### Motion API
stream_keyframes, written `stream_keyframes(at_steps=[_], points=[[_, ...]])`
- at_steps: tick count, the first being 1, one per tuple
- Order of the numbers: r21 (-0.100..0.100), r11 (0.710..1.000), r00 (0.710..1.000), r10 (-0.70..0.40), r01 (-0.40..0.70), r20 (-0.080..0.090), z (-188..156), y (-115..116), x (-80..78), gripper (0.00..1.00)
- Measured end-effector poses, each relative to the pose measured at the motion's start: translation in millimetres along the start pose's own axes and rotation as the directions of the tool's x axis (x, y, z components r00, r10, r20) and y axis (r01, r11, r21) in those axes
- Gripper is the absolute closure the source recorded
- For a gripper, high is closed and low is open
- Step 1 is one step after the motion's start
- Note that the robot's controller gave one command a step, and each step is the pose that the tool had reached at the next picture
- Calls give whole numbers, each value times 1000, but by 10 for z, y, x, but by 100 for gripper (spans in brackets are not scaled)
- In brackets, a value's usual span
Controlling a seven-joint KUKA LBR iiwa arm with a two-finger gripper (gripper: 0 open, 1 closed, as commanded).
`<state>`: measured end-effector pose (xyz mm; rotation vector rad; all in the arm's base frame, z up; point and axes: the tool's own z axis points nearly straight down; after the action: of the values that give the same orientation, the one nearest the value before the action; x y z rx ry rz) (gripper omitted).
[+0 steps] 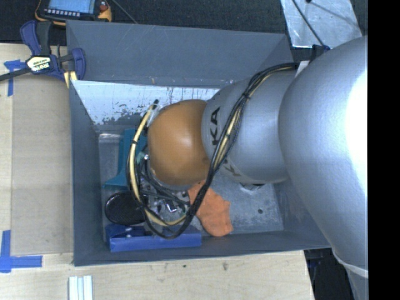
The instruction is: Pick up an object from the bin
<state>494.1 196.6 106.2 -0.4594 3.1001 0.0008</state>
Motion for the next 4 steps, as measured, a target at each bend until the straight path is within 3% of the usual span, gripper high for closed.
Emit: stream_keyframes(at_steps=[1,2,4], points=[[-2,1000,1000,11,-11,7,103,-78,-42,0],[2,898,898,440,-440,-8,337,-76,29,100],[2,898,898,441,-441,-7,328,-76,28,100]])
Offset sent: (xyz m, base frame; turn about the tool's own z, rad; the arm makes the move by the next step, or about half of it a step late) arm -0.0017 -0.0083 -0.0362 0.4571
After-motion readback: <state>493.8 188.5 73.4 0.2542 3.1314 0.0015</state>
